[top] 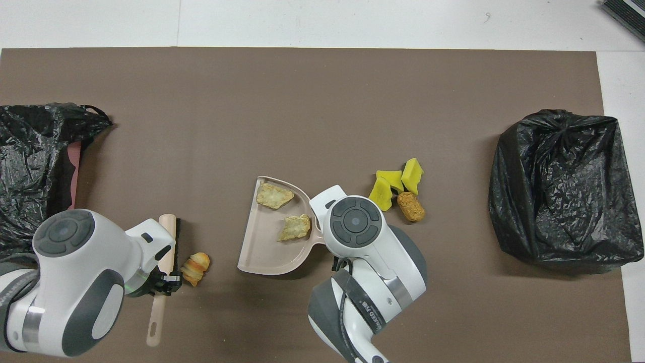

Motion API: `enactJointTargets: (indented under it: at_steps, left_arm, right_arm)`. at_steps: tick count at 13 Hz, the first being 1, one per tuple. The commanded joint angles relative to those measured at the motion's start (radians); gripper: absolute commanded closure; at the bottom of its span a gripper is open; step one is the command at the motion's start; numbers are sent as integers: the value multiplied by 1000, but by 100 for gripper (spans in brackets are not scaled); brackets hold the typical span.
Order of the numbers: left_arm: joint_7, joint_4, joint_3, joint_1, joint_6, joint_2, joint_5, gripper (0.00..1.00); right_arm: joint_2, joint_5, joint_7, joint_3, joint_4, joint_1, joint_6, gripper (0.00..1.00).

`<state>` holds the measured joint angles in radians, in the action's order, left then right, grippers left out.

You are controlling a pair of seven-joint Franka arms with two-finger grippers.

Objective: Sweep and dump trash in bin
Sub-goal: 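Sweep the remaining bread chunk into the dustpan with the left gripper's brush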

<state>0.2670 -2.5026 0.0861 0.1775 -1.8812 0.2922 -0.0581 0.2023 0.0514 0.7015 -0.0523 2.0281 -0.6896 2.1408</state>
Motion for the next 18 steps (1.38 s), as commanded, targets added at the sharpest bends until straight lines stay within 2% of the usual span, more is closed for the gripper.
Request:
enactJointTargets:
  at_steps: [1, 2, 6, 9, 13, 16, 18]
  left_arm:
    - [133, -94, 4, 42, -87, 65, -44, 100]
    - [142, -108, 6, 57, -120, 58, -55, 100]
    - [114, -95, 6, 138, -289, -54, -170, 100]
    - [97, -6, 7, 238, -397, -169, -275, 100]
    - [89, 149, 9, 321, -388, -252, -345, 100]
    - [92, 198, 9, 333, -375, -265, -385, 100]
    - [95, 250, -2, 312, -313, -252, -387, 100]
  right_arm:
    - [-6, -22, 21, 5, 18, 10, 13, 100]
    - [-6, -22, 16, 5, 17, 10, 13, 100]
    - [-7, -22, 13, 5, 18, 10, 13, 100]
    - [-7, -22, 13, 5, 18, 9, 13, 100]
    - [-9, -22, 12, 5, 23, 9, 13, 100]
    - [-9, -22, 9, 5, 23, 9, 13, 100]
    - [-9, -22, 9, 5, 23, 9, 13, 100]
